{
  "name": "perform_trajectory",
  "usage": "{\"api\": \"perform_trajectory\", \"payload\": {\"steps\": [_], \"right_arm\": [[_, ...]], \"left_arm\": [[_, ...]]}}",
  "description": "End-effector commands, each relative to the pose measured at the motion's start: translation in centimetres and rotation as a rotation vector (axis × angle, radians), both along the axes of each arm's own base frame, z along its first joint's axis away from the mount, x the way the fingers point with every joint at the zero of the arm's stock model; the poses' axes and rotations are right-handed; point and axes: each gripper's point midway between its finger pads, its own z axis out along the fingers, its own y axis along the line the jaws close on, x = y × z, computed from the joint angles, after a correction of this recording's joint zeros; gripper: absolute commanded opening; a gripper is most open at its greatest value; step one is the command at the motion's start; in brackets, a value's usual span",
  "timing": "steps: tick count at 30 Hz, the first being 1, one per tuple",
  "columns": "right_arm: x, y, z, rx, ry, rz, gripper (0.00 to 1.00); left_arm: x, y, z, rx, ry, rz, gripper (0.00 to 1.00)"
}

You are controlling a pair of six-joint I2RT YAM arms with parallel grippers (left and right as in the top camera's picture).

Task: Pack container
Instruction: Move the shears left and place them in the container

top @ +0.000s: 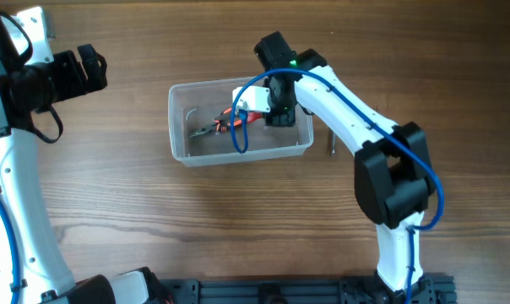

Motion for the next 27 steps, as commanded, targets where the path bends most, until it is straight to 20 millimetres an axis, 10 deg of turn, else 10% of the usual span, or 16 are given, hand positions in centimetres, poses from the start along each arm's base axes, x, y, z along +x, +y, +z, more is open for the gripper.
{"api": "perform_trajectory", "payload": {"steps": [1, 12, 18, 22, 27], "right_arm": [[1.4, -1.4, -0.7, -0.021, -0.023, -0.010, 0.04], [2.0, -0.5, -0.4, 0.069, -0.016, -0.035, 0.06], [3.1, -0.6, 0.6, 0.086, -0.038, -0.201, 0.38], [4.9, -1.2, 5.0, 0.123, -0.125, -0.374, 0.35], [5.6, -2.6, 16.1, 0.282, -0.303, -0.542, 0.44]], "left_arm": [[0.1, 0.2, 0.0, -0.002, -0.001, 0.006, 1.00], [0.1, 0.2, 0.0, -0.002, -0.001, 0.006, 1.00], [0.1, 0.2, 0.0, -0.002, -0.002, 0.007, 1.00], [0.1, 0.2, 0.0, -0.002, -0.001, 0.006, 1.00], [0.1, 0.2, 0.0, -0.002, -0.001, 0.006, 1.00]]}}
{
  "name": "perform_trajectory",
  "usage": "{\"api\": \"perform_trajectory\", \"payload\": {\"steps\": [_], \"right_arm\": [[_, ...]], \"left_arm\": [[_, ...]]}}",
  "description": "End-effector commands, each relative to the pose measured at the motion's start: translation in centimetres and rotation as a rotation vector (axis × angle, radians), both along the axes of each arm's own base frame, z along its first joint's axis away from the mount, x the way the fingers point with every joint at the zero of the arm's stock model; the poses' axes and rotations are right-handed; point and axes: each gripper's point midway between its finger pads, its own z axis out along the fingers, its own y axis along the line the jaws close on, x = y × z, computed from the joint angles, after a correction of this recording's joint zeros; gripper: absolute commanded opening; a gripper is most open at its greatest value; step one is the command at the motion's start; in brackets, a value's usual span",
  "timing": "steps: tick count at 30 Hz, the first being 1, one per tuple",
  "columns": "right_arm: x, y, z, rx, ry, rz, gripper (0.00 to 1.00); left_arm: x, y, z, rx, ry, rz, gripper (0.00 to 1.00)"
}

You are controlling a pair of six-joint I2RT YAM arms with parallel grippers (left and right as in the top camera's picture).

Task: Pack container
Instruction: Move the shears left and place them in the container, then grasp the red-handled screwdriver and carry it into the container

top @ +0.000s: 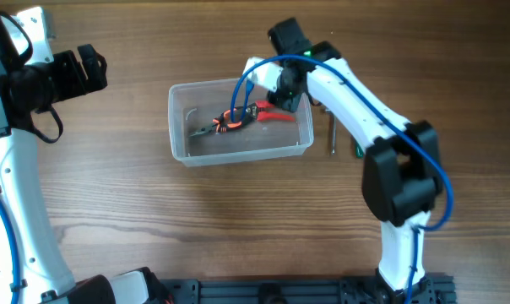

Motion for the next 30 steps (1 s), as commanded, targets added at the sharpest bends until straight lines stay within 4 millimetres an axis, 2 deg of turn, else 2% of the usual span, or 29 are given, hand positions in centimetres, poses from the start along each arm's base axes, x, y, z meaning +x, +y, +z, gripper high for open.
{"api": "perform_trajectory", "payload": {"steps": [1, 3, 5, 7, 10, 12, 14, 15, 18, 20, 21, 24, 25, 26, 30], "right_arm": [[1.1, -1.3, 14.6, 0.184, -0.260, -0.209, 0.47], [0.1, -2.8, 19.6, 0.265, -0.335, -0.277, 0.54], [-0.7, -4.6, 23.0, 0.327, -0.383, -0.349, 0.56], [-1.4, -7.4, 25.7, 0.390, -0.414, -0.462, 0.56], [-1.7, -12.3, 27.4, 0.477, -0.409, -0.693, 0.59], [-1.7, -16.9, 26.6, 0.516, -0.364, -0.912, 0.62], [-1.8, -20.6, 24.3, 0.498, -0.301, -1.069, 0.65], [-1.9, -21.6, 23.2, 0.485, -0.274, -1.112, 0.65], [-3.0, -24.3, 18.1, 0.389, -0.136, -1.215, 0.64], [-3.7, -24.9, 14.9, 0.333, -0.051, -1.249, 0.63], [-4.3, -25.1, 12.2, 0.288, 0.018, -1.265, 0.63], [-5.0, -25.2, 7.4, 0.219, 0.122, -1.275, 0.66], [-5.1, -25.2, 5.3, 0.190, 0.156, -1.266, 0.68], [-5.5, -25.3, 2.3, 0.141, 0.204, -1.236, 0.69], [-7.8, -26.0, -3.1, 0.009, 0.320, -1.236, 0.68]], "left_arm": [[0.1, 0.2, 0.0, -0.002, -0.002, 0.007, 1.00], [0.1, 0.2, 0.0, -0.002, -0.001, 0.006, 1.00], [0.1, 0.2, 0.0, -0.002, -0.001, 0.006, 1.00], [0.1, 0.2, 0.0, -0.002, -0.001, 0.006, 1.00], [0.1, 0.2, 0.0, -0.002, -0.001, 0.006, 1.00], [0.1, 0.2, 0.0, -0.002, -0.001, 0.006, 1.00], [0.1, 0.2, 0.0, -0.002, -0.001, 0.006, 1.00], [0.1, 0.2, 0.0, -0.002, -0.001, 0.006, 1.00], [0.1, 0.2, 0.0, -0.002, -0.001, 0.006, 1.00], [0.1, 0.2, 0.0, -0.002, -0.001, 0.007, 1.00], [0.1, 0.2, 0.0, -0.002, -0.001, 0.006, 1.00], [0.1, 0.2, 0.0, -0.002, -0.001, 0.006, 1.00], [0.1, 0.2, 0.0, -0.002, -0.001, 0.006, 1.00], [0.1, 0.2, 0.0, -0.002, -0.001, 0.006, 1.00], [0.1, 0.2, 0.0, -0.002, -0.001, 0.007, 1.00]]}}
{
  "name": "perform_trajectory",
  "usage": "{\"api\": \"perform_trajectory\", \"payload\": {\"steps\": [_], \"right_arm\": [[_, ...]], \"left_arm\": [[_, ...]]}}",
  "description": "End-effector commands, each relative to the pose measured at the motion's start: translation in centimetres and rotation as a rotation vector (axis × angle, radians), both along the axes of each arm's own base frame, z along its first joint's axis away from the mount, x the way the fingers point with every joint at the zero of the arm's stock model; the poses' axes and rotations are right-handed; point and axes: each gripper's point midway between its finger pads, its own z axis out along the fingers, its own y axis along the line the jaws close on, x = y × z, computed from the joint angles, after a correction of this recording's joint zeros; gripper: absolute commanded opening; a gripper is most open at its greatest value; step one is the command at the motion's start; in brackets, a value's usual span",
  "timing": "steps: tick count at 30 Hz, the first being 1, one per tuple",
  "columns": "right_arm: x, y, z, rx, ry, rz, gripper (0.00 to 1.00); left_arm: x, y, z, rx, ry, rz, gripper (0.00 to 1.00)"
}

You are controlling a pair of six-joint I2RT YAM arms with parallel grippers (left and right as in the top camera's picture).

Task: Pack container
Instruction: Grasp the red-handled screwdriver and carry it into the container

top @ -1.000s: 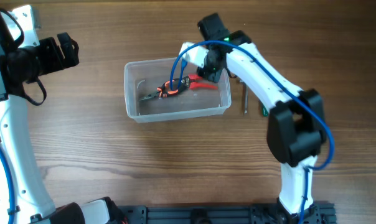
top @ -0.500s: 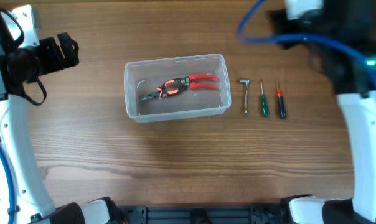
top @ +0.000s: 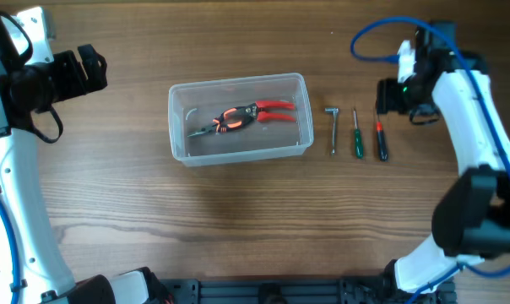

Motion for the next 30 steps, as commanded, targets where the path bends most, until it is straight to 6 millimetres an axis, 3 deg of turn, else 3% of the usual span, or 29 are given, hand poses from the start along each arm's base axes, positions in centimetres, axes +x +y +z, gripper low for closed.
{"api": "perform_trajectory", "payload": {"steps": [1, 6, 11, 18, 23, 25, 27, 30], "right_arm": [[-2.7, -0.9, -5.6, -0.040, 0.178, 0.023, 0.66], [-3.9, -0.9, -8.5, -0.032, 0.267, 0.042, 0.61], [-3.4, -1.0, -9.2, -0.032, 0.260, 0.041, 0.56], [-3.6, -0.9, -10.3, -0.025, 0.250, 0.038, 0.26], [-5.8, -0.7, -12.4, -0.021, 0.293, 0.039, 0.24], [-6.5, -0.6, -13.0, -0.019, 0.304, 0.039, 0.19], [-6.8, -0.6, -13.2, -0.018, 0.309, 0.024, 0.04], [-6.4, -0.6, -13.1, -0.016, 0.295, 0.013, 0.04]], "left_arm": [[0.1, 0.2, 0.0, -0.002, -0.002, 0.006, 1.00], [0.1, 0.2, 0.0, -0.002, -0.002, 0.006, 1.00], [0.1, 0.2, 0.0, -0.002, -0.002, 0.007, 1.00], [0.1, 0.2, 0.0, -0.002, -0.002, 0.006, 1.00], [0.1, 0.2, 0.0, -0.002, -0.002, 0.006, 1.00], [0.1, 0.2, 0.0, -0.002, -0.002, 0.006, 1.00], [0.1, 0.2, 0.0, -0.002, -0.002, 0.006, 1.00], [0.1, 0.2, 0.0, -0.002, -0.002, 0.006, 1.00]]}}
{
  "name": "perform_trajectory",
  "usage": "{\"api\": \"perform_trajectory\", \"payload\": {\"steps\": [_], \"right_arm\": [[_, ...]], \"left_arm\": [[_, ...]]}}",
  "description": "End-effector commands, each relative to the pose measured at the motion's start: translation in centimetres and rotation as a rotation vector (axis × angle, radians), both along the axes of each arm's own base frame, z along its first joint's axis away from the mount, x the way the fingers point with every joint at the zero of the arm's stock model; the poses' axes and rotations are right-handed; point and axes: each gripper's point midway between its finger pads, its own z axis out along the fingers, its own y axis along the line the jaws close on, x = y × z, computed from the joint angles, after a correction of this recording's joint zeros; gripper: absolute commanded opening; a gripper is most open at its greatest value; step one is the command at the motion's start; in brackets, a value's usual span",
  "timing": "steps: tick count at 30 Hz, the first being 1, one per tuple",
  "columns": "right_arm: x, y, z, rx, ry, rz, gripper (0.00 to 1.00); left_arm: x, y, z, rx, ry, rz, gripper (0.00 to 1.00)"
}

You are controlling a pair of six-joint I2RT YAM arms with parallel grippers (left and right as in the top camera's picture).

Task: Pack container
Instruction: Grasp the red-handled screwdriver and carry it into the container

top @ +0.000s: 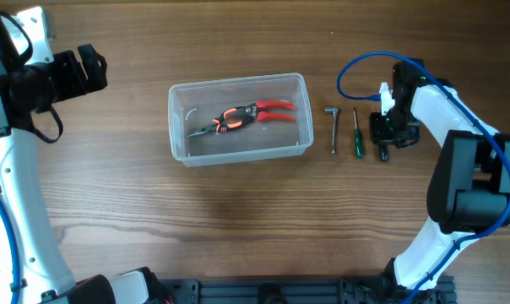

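Observation:
A clear plastic container [240, 118] sits mid-table with red-handled pliers [242, 116] lying inside it. To its right lie a metal hex key [333, 128], a green-handled screwdriver [355, 135] and a red-handled screwdriver [383, 152], the last mostly covered by my right gripper [387, 132]. That gripper is down over the red screwdriver; its jaws are hidden from above. My left gripper [88, 69] hangs at the far left, away from everything, its finger gap not readable.
The wooden table [238, 219] carries only these items. A blue cable [356, 72] loops off the right arm above the tools. The left arm's white link runs down the left edge.
My right gripper has come down from beside the red screwdriver's top end to right over it, covering most of it. Container, pliers and left arm are unchanged.
At first my right gripper was inside the container over the pliers. Then it stood at the container's far right rim with the pliers lying free. Later it was off by the tools on the right, and now it sits over the red screwdriver.

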Motion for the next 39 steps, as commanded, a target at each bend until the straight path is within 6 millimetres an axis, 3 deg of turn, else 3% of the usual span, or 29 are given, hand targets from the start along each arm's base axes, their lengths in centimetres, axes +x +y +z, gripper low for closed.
{"api": "perform_trajectory", "payload": {"steps": [1, 5, 7, 11, 15, 18, 20, 22, 24, 26, 29, 30, 33, 37, 39], "right_arm": [[-2.6, 0.1, -2.7, 0.009, 0.106, -0.023, 0.04], [-1.0, -0.1, -0.5, 0.007, 0.074, -0.021, 0.04], [0.7, -0.2, 2.0, 0.004, 0.028, -0.021, 0.04], [4.0, -0.4, 9.2, -0.005, -0.110, -0.018, 0.04], [6.5, 1.5, 19.0, 0.055, -0.319, 0.011, 0.04], [7.1, 4.8, 27.1, 0.136, -0.519, 0.085, 0.04], [6.8, 7.7, 31.4, 0.193, -0.633, 0.162, 0.04], [6.0, 11.3, 34.6, 0.259, -0.732, 0.278, 0.04], [4.6, 15.6, 36.3, 0.313, -0.786, 0.472, 0.04], [2.9, 20.0, 36.5, 0.344, -0.795, 0.678, 0.04], [0.6, 25.3, 35.1, 0.346, -0.771, 0.941, 0.04], [-0.6, 28.0, 33.8, 0.340, -0.750, 1.102, 0.04], [-2.5, 32.2, 30.1, 0.314, -0.690, 1.400, 0.04], [-3.8, 36.1, 23.7, 0.302, -0.562, 1.685, 0.04], [-3.5, 37.2, 20.7, 0.291, -0.502, 1.734, 0.04]], "left_arm": [[0.1, 0.2, 0.0, -0.002, -0.002, 0.006, 1.00], [0.1, 0.2, 0.0, -0.002, -0.002, 0.007, 1.00], [0.1, 0.2, 0.0, -0.002, -0.002, 0.006, 1.00], [0.1, 0.2, 0.0, -0.002, -0.002, 0.006, 1.00], [0.1, 0.2, 0.0, -0.002, -0.002, 0.006, 1.00], [0.1, 0.2, 0.0, -0.002, -0.002, 0.006, 1.00], [0.1, 0.2, 0.0, -0.002, -0.002, 0.006, 1.00], [0.1, 0.2, 0.0, -0.002, -0.002, 0.006, 1.00], [0.1, 0.2, 0.0, -0.002, -0.002, 0.006, 1.00], [0.1, 0.2, 0.0, -0.002, -0.002, 0.006, 1.00], [0.1, 0.2, 0.0, -0.002, -0.002, 0.006, 1.00], [0.1, 0.2, 0.0, -0.002, -0.002, 0.006, 1.00], [0.1, 0.2, 0.0, -0.002, -0.002, 0.006, 1.00], [0.1, 0.2, 0.0, -0.002, -0.002, 0.006, 1.00], [0.1, 0.2, 0.0, -0.002, -0.002, 0.006, 1.00]]}}
